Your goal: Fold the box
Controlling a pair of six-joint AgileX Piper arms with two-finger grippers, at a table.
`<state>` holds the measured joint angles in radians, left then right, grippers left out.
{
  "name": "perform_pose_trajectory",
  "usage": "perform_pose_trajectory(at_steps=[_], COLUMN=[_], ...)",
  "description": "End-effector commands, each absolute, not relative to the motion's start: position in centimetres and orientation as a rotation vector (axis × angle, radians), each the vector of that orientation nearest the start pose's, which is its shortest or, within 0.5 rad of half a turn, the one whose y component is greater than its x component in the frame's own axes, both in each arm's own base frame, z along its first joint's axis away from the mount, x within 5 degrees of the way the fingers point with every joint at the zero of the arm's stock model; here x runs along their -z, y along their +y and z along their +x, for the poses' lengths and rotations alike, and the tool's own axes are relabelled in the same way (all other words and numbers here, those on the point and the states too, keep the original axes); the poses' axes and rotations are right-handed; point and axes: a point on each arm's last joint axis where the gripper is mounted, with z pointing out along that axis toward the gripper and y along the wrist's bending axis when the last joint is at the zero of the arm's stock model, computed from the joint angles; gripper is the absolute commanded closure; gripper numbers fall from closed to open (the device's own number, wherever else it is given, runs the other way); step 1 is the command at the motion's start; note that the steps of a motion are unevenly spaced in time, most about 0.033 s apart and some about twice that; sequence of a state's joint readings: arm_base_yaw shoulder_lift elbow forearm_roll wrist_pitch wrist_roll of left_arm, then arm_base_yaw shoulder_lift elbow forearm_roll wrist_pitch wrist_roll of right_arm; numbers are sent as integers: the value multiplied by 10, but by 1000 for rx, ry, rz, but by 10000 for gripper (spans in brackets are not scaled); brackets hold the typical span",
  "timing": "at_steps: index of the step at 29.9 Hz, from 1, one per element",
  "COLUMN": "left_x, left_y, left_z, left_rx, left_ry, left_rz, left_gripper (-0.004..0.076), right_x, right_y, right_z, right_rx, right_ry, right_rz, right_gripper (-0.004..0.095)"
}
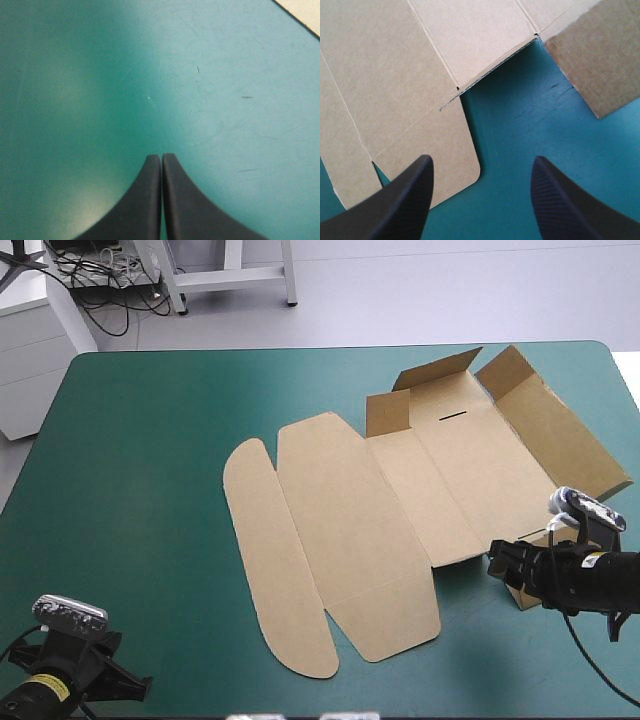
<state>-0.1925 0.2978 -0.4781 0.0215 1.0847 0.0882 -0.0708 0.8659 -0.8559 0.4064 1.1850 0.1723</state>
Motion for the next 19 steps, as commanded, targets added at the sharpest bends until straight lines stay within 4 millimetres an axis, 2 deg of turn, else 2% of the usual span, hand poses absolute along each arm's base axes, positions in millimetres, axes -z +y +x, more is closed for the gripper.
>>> perform_pose_trajectory(at_steps=[1,8,13,19], left_x=[-274,-274,-274,-274], left_y=[-7,-7,-7,-7], left_z=[43,43,43,43], left_rx=[37,37,37,37], left_ry=[2298,2298,2298,2298], left_rz=[319,319,319,319], left_gripper=[734,734,734,734], right_x=[-337,-321,-309,-293], right_y=[24,28,30,27], right_z=[150,174,197,216], right_rx=[-642,-817,-893,-865], right_ry=[2558,2580,2575,2597], right_rz=[553,998,1054,1115], right_gripper=[314,315,329,332])
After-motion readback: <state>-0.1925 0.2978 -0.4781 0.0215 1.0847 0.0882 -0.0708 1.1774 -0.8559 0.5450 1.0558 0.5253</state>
